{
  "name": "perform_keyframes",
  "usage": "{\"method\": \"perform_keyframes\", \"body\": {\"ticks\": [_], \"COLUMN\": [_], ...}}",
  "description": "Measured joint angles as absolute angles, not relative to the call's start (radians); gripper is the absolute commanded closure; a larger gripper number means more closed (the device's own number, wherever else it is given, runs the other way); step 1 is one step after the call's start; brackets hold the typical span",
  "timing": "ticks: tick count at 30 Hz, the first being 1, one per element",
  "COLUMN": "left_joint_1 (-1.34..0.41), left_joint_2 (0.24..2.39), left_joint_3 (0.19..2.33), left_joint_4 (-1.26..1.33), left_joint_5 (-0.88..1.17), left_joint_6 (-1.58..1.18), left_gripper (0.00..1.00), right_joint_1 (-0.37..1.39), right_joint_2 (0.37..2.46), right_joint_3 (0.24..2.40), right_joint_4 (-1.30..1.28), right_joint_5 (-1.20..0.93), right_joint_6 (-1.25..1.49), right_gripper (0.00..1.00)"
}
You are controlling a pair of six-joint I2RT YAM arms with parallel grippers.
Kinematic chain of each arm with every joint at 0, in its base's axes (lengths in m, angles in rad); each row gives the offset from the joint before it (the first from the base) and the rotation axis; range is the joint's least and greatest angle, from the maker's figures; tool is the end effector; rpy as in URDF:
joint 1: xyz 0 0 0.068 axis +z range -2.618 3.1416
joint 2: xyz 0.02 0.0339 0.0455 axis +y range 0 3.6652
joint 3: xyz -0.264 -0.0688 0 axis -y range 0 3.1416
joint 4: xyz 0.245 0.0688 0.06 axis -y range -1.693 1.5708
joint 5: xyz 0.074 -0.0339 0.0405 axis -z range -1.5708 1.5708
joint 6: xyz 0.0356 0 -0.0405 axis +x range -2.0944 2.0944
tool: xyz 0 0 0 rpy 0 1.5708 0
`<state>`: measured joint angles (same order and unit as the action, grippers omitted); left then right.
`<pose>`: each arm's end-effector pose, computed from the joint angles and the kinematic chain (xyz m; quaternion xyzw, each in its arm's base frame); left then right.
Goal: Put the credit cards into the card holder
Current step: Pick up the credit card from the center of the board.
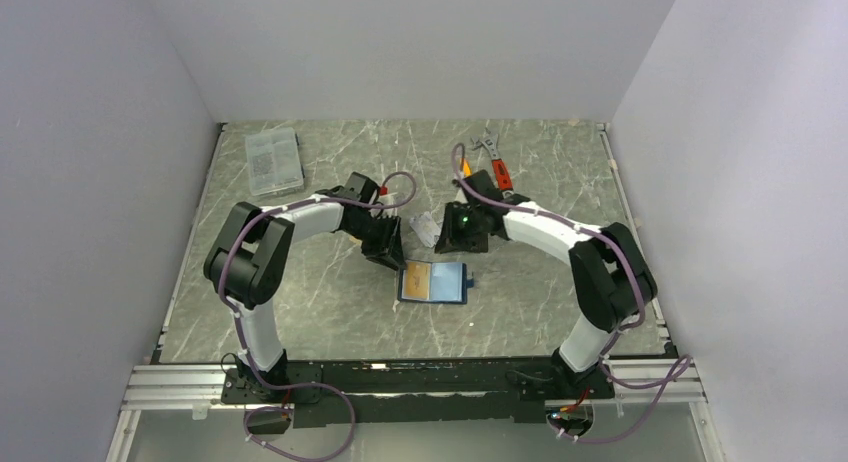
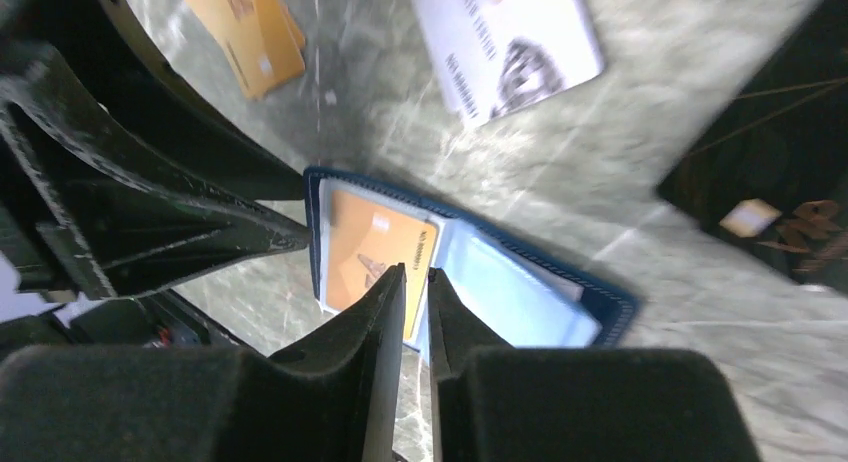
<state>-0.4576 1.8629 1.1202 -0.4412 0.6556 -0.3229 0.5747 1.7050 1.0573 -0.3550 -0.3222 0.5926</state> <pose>0.3095 -0.1766 0.1502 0.1243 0.9228 -0.3614 0.0481 0.2834 0.1969 0.1843 -0.0365 0.9479 0.2809 0.1460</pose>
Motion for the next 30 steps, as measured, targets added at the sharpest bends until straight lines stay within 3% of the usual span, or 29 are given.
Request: {"method": "perform_keyframes", "body": {"ticks": [5,13,18,20,27,28,30], "left_joint_1": [-0.433,-0.413,-0.409,-0.405,-0.384,-0.381,-0.378], "left_joint_2": [1.848,1.780,1.748,1.745,1.721,1.711,1.696], "left_joint_3": [1.134,1.168,1.188,1.211,1.341,1.353,1.383], "left_joint_4": [-0.488,-0.559,-0.596,-0.627,-0.671,-0.670,-0.671], "left_joint_5": [0.646,0.618,0.591,0.574,0.448,0.426,0.387], "left_joint_6": [-0.295,-0.259,-0.231,-0.215,-0.121,-0.104,-0.059], "left_gripper": [0.34,0.19,0.02,0.01,0.01,0.01,0.01], "right_joint_1": [0.469,0.449,0.418,0.381,0.272,0.279,0.295], "right_joint_2": [1.681,1.741,1.800,1.820,1.906,1.913,1.917], "right_joint_3": [1.089,1.272,1.371,1.373,1.398,1.416,1.453], "right_joint_4": [-0.355,-0.368,-0.375,-0.348,-0.338,-0.353,-0.364], "right_joint_5": [-0.373,-0.403,-0.405,-0.450,-0.427,-0.405,-0.366], "right_joint_6": [0.558,0.489,0.469,0.488,0.508,0.502,0.499], "right_gripper": [0.73,0.59,0.35,0.23,0.18,0.06,0.01]}}
